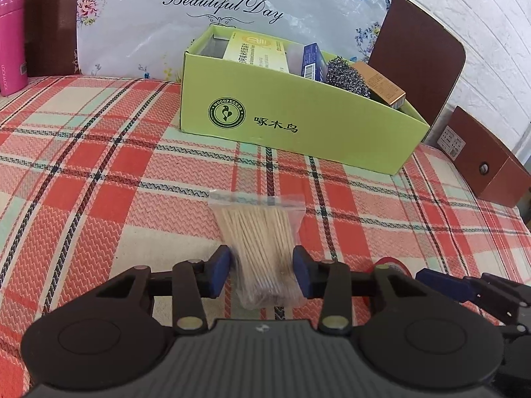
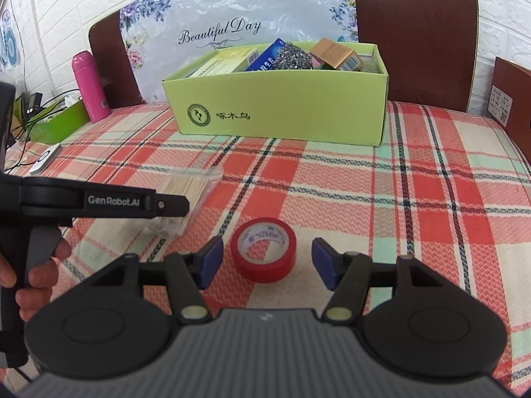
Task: Organize objects
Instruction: 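Grasp the cotton swab packet with left gripper while right grasps the red tape roll, then carry swab packet and red tape into the green box and release both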
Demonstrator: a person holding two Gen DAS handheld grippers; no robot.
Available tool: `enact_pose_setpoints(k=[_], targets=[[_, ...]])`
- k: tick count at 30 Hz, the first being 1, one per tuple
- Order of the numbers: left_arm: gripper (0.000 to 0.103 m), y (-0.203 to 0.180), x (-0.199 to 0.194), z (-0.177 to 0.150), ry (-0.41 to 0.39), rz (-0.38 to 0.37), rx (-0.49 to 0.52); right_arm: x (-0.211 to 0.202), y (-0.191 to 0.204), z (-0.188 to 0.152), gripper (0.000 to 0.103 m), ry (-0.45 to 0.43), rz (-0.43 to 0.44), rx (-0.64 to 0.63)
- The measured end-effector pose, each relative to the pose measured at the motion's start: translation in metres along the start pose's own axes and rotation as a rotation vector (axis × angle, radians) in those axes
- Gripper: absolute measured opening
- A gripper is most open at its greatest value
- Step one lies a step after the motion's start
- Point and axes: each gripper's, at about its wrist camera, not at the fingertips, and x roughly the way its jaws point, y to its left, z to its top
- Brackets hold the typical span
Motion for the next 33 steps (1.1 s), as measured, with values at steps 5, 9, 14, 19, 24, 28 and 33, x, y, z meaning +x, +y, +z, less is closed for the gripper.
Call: enact_pose_setpoints(k=[5, 9, 14, 19, 24, 28, 33], targets=[[0.021, 0.001, -0.002, -0.001, -0.009, -0.008, 0.013, 0.003, 0.002, -0.002, 0.045, 0.008, -0.004, 0.0], [0.014, 0.002, -0.008, 0.001, -0.016, -0.026, 0.009, -0.001, 0.007, -0.001, 0.044, 0.003, -0.001, -0.029], [0.014, -0.001, -0.031, 0.016, -0.078, -0.073, 0.022, -0.017, 0.012, 0.013, 0.044, -0.073, 0.01, -0.046], [0.014, -0.008, -0.055, 0.046, -0.167, -0.114, 0.055, -0.033, 0.015, 0.039, 0.044, -0.164, 0.012, -0.067], [0.014, -0.013, -0.064, 0.08, -0.229, -0.117, 0.074, -0.038, 0.012, 0.072, 0.044, -0.239, 0.001, -0.073], [0.014, -0.019, -0.06, 0.109, -0.263, -0.119, 0.095, -0.032, 0.005, 0.097, 0.044, -0.293, -0.029, -0.067], [0.014, -0.027, -0.039, 0.147, -0.28, -0.132, 0.086, -0.017, -0.013, 0.127, 0.044, -0.356, -0.081, -0.043]])
